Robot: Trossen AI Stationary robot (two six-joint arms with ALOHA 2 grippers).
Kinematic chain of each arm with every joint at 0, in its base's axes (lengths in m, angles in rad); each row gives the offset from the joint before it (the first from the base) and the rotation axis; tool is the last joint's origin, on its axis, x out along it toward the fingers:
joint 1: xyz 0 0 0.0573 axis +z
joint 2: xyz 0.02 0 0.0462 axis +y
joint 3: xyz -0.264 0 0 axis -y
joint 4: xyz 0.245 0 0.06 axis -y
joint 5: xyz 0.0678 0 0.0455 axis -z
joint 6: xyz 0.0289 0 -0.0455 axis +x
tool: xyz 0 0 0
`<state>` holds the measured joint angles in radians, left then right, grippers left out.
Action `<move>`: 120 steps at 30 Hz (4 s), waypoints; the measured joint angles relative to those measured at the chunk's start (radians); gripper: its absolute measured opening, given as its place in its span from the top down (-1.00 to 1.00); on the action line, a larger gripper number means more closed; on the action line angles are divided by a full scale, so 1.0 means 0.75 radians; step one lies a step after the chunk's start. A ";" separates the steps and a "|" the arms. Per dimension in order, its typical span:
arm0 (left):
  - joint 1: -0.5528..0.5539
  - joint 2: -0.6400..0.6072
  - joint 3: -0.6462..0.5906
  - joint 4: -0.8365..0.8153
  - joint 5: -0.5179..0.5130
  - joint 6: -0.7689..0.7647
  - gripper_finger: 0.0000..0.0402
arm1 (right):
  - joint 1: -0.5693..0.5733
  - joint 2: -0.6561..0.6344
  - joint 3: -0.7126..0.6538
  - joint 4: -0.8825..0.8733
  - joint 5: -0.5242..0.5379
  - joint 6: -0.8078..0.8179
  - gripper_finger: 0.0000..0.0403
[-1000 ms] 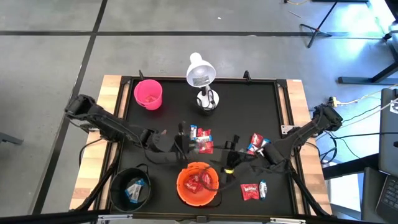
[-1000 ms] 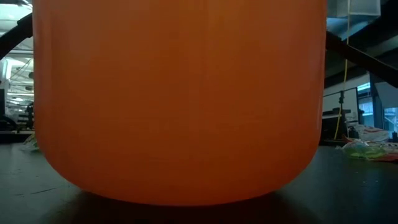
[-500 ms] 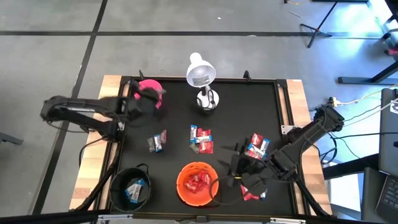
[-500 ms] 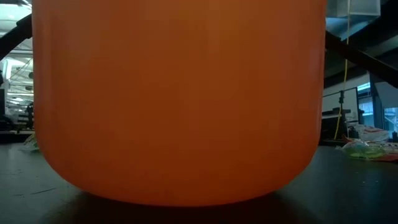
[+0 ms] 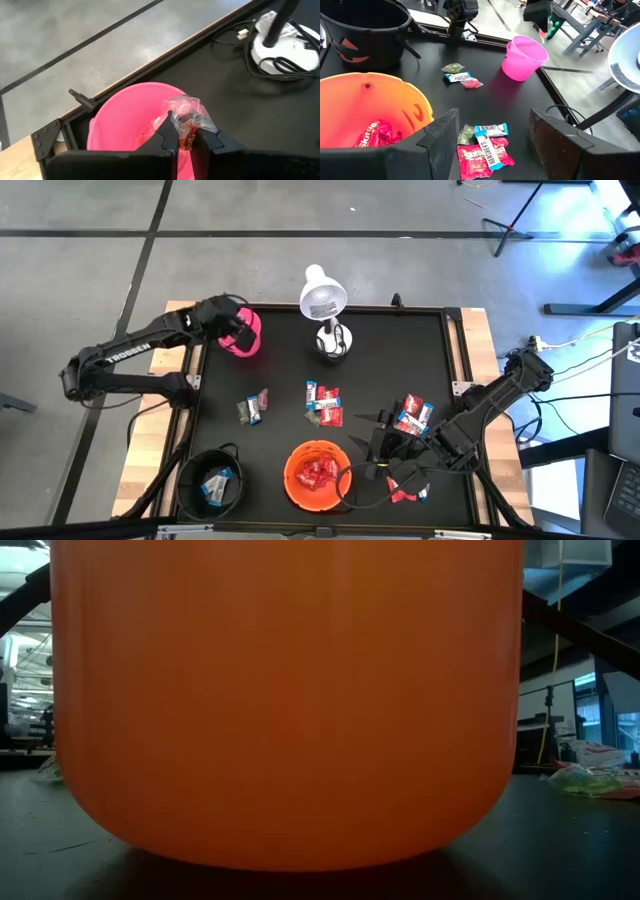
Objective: Sort candy
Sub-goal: Put the orange candy into the pink bucket, then put the white candy into the black bucket
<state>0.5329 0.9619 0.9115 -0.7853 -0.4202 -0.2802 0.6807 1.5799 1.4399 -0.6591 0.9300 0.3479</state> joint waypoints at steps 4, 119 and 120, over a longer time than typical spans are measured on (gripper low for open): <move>0.018 0.001 0.000 0.000 0.000 0.002 0.95 | 0.000 0.000 0.000 -0.002 -0.004 0.001 -0.19; -1.153 0.590 0.023 1.537 0.411 0.629 0.19 | 0.189 0.032 0.002 -0.221 -0.338 0.410 0.84; -1.164 0.602 0.023 1.555 0.406 0.644 0.19 | 0.162 0.032 0.002 -0.187 -0.351 0.349 0.85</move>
<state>-0.3398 1.4134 0.9287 0.3809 -0.1160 0.2030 0.8023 1.6039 1.4414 -0.7996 0.6671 0.6094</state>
